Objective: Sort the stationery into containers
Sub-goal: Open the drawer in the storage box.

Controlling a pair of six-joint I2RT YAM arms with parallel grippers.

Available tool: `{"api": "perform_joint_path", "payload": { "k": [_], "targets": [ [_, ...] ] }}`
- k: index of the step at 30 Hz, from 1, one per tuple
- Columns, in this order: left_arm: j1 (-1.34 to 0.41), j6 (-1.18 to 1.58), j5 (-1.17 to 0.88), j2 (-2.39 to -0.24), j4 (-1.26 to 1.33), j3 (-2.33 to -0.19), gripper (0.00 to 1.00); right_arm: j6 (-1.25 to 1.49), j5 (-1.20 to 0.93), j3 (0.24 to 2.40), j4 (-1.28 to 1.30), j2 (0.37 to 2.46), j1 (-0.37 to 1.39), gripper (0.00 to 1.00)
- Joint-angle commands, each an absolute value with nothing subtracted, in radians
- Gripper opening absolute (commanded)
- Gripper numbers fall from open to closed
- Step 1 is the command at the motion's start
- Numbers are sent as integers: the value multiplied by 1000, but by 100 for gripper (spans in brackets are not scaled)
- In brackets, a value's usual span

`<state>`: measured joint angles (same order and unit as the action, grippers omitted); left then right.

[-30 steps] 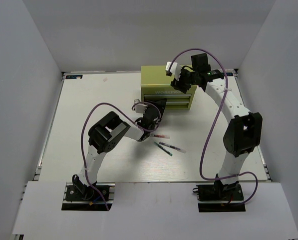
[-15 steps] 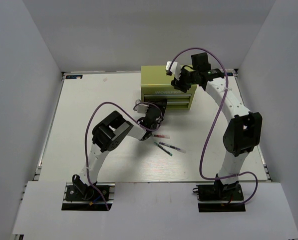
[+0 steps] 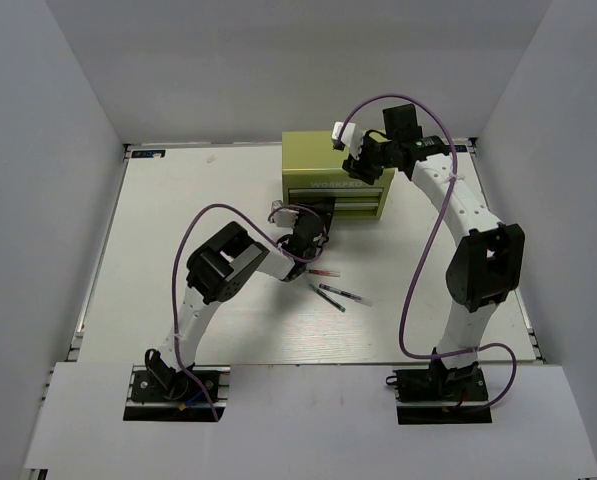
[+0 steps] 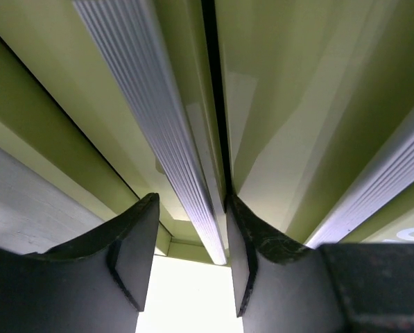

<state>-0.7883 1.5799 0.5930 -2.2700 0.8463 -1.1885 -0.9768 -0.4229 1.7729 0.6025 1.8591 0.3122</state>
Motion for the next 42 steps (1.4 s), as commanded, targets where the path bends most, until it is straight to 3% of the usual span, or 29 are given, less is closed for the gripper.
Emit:
{"api": "perform_joint_path", "payload": {
  "k": [1,7,11,20,28,42],
  "targets": [
    [-785,1591,630,-2293,860,-1216,51,-980,-387,1798,689,1919,292,52],
    [-785,1591,640,-2324,966,-1198,34,-1003,-380,1821,744,1942,296,49],
    [-785,1591,640,-2324,1002,-1178,30,-1006,-380,1819,761,1947,298,49],
    [-785,1591,621,-2304,1002,-1111,10,-1022,-365,1841,821,1968,301,49],
    [-804,1591,586,-2258,1022,-1028,5,-1000,-322,1890,860,2017,301,49],
    [-844,1562,525,-2128,1034,-893,3,-945,-258,1931,859,2060,302,52]
  ]
}}
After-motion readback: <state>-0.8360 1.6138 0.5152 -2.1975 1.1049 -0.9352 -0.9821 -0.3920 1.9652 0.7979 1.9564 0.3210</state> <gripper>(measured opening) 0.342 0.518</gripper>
